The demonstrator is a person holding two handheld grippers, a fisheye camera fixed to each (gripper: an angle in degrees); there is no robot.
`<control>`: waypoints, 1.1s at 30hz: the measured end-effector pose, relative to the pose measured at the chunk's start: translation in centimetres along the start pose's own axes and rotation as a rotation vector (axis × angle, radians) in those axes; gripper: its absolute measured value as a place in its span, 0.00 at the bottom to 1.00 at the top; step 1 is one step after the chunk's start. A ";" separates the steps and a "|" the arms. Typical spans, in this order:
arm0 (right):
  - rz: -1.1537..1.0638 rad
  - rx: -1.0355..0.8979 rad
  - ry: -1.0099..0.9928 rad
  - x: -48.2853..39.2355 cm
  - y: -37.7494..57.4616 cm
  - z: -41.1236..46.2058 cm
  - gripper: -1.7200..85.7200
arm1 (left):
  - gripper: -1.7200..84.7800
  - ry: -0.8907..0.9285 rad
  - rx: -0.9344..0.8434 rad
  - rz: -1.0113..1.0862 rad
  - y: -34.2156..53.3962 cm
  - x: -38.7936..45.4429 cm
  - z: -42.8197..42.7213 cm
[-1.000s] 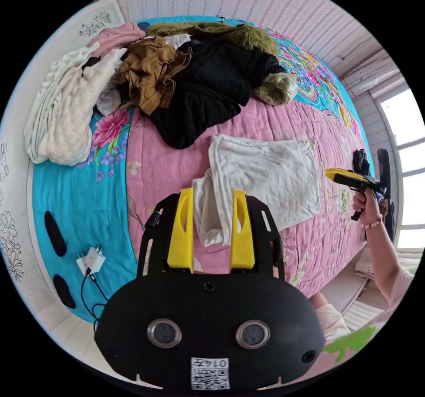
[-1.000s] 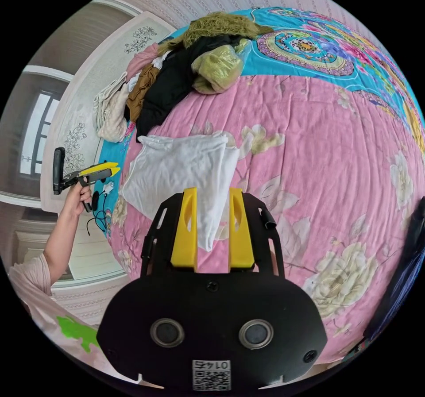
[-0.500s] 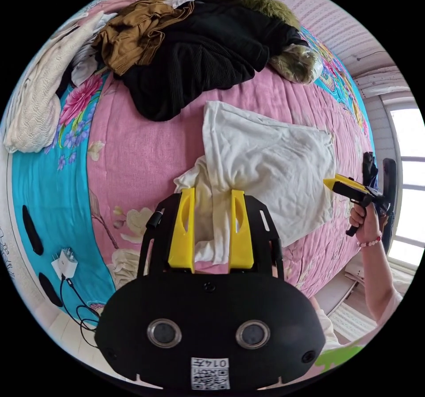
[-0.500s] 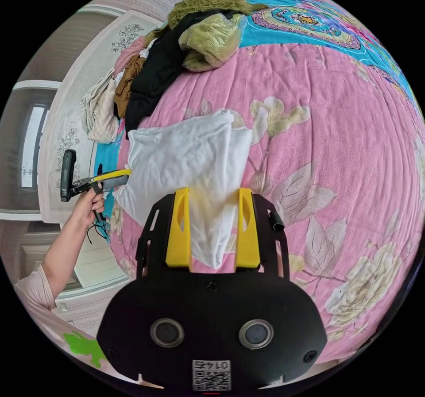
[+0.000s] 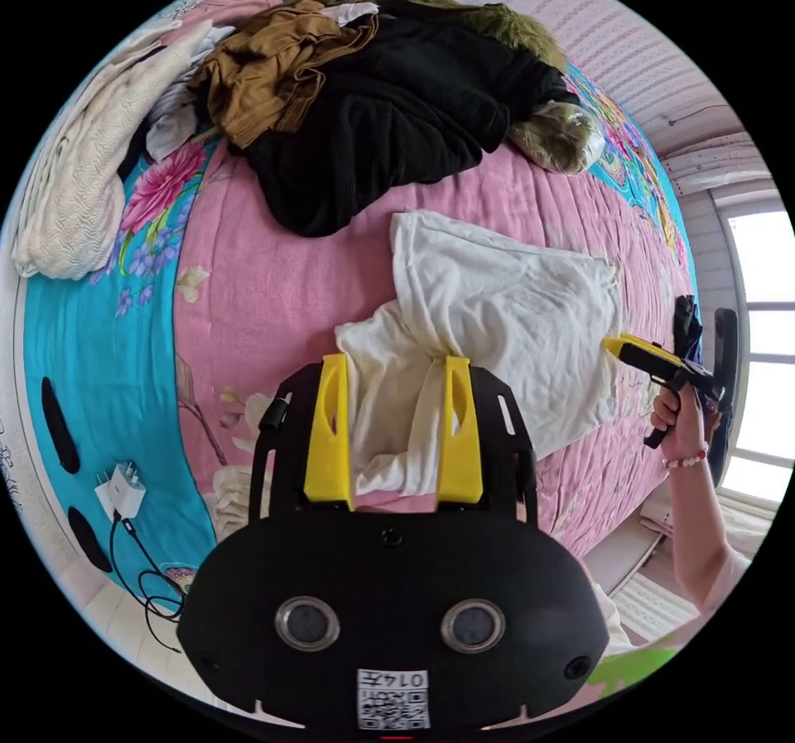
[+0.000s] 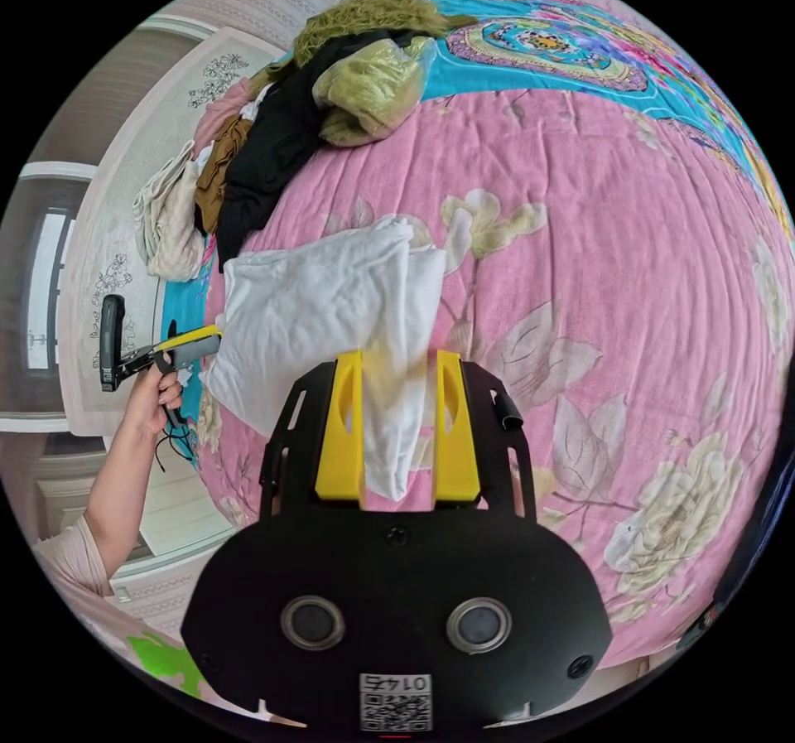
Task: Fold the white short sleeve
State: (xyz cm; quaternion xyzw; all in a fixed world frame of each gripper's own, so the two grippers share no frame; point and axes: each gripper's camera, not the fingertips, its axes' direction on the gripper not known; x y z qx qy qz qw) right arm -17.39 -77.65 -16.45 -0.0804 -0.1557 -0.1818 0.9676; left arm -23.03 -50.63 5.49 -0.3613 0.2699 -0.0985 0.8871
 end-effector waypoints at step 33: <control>0.020 0.061 -0.144 12.0 23.2 -15.4 0.02 | 0.03 0.091 -0.068 0.302 -3.2 18.9 10.1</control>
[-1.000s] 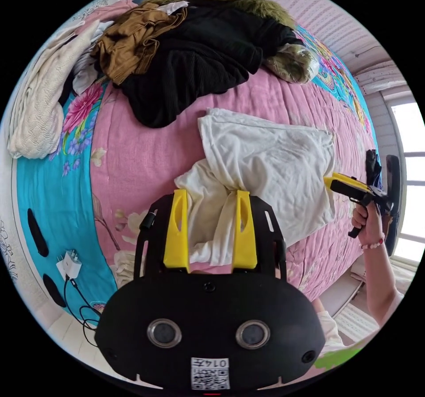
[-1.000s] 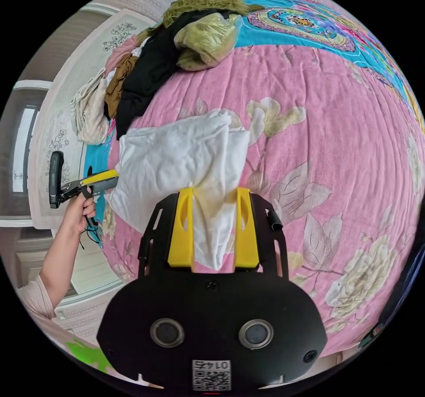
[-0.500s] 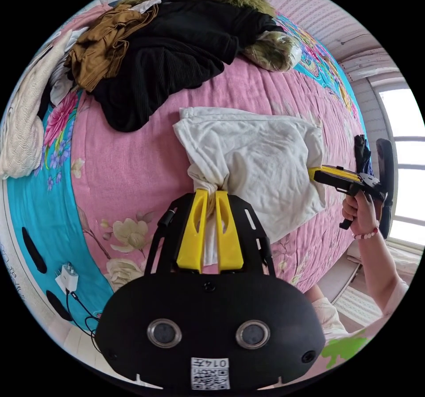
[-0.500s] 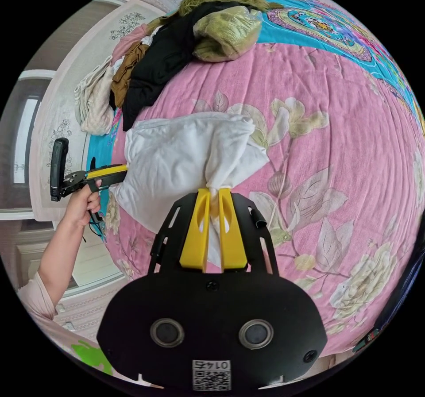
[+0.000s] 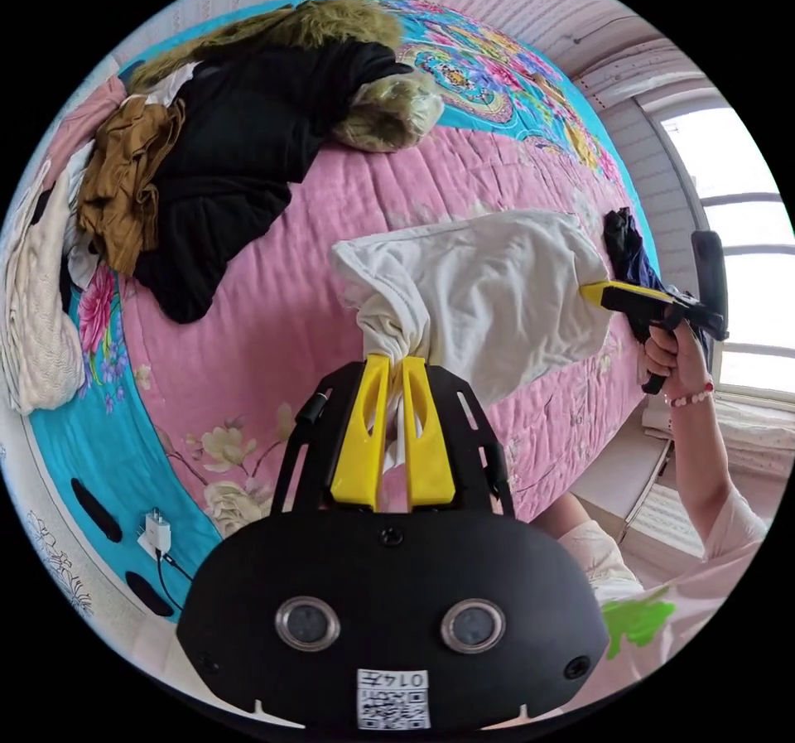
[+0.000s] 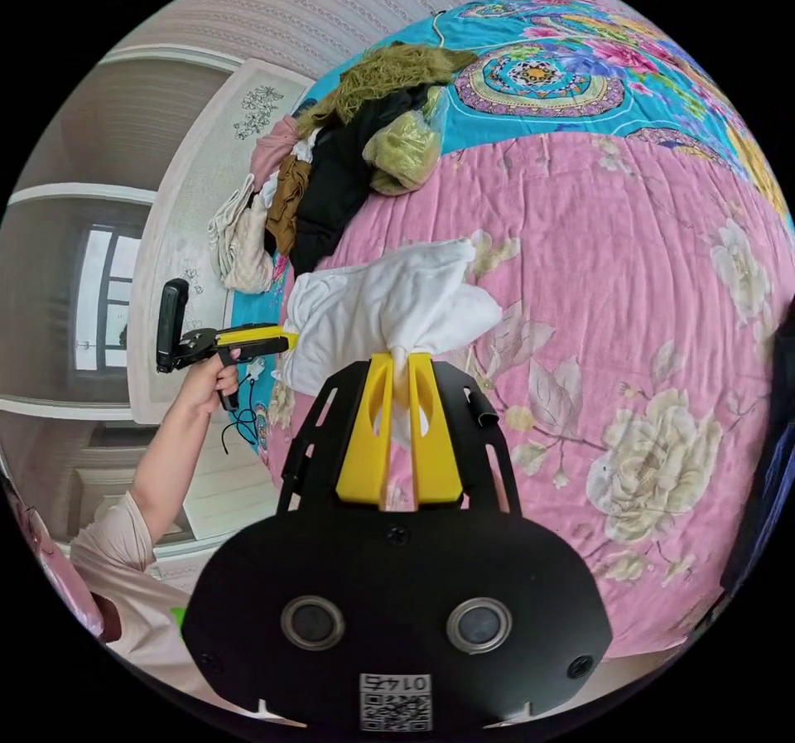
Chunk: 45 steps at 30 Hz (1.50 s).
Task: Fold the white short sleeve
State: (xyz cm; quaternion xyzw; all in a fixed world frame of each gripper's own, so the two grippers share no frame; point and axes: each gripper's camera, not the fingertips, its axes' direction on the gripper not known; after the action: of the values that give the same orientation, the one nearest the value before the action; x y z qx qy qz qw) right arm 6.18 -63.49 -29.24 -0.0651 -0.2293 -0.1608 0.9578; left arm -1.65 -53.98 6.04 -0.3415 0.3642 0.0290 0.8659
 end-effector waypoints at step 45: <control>0.071 0.272 0.624 9.5 40.8 -1.4 0.23 | 0.12 -0.139 0.348 0.534 5.3 45.0 34.2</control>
State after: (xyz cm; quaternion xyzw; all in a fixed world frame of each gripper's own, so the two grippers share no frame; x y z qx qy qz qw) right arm 28.51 -28.09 -28.19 0.1076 0.0579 -0.1077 0.9866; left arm 50.62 -37.93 -9.14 -0.0782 0.3804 0.2155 0.8960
